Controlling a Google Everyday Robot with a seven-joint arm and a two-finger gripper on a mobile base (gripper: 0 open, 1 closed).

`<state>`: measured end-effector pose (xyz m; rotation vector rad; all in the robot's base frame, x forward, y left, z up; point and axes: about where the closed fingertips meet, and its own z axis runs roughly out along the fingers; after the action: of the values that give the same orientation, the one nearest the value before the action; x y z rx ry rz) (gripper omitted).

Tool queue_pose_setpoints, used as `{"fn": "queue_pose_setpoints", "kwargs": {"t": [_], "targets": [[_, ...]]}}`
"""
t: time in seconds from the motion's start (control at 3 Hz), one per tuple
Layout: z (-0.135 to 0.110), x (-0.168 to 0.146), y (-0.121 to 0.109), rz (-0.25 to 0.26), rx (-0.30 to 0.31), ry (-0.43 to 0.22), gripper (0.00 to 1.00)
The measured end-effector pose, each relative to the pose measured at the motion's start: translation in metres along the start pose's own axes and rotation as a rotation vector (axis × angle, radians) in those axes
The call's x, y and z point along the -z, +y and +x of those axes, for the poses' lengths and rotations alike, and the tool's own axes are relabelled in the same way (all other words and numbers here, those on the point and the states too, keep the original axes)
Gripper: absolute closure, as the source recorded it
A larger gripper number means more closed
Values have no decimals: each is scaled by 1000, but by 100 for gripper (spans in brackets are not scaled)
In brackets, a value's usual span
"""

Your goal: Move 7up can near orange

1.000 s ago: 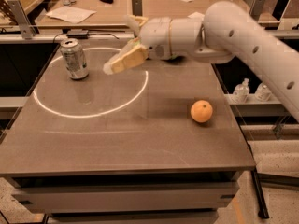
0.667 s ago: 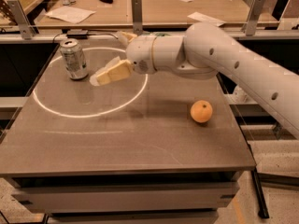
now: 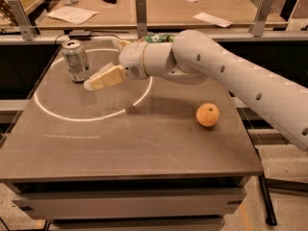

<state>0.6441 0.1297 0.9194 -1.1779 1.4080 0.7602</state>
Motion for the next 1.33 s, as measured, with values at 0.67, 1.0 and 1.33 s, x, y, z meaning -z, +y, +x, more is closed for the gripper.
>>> {"fn": "queue_pose_setpoints", "kwargs": {"t": [0.67, 1.0, 1.33], "targets": [[2, -6, -24, -42, 22, -32, 0], [3, -19, -30, -55, 45, 27, 0], [5, -37, -27, -37, -13, 75, 0]]}}
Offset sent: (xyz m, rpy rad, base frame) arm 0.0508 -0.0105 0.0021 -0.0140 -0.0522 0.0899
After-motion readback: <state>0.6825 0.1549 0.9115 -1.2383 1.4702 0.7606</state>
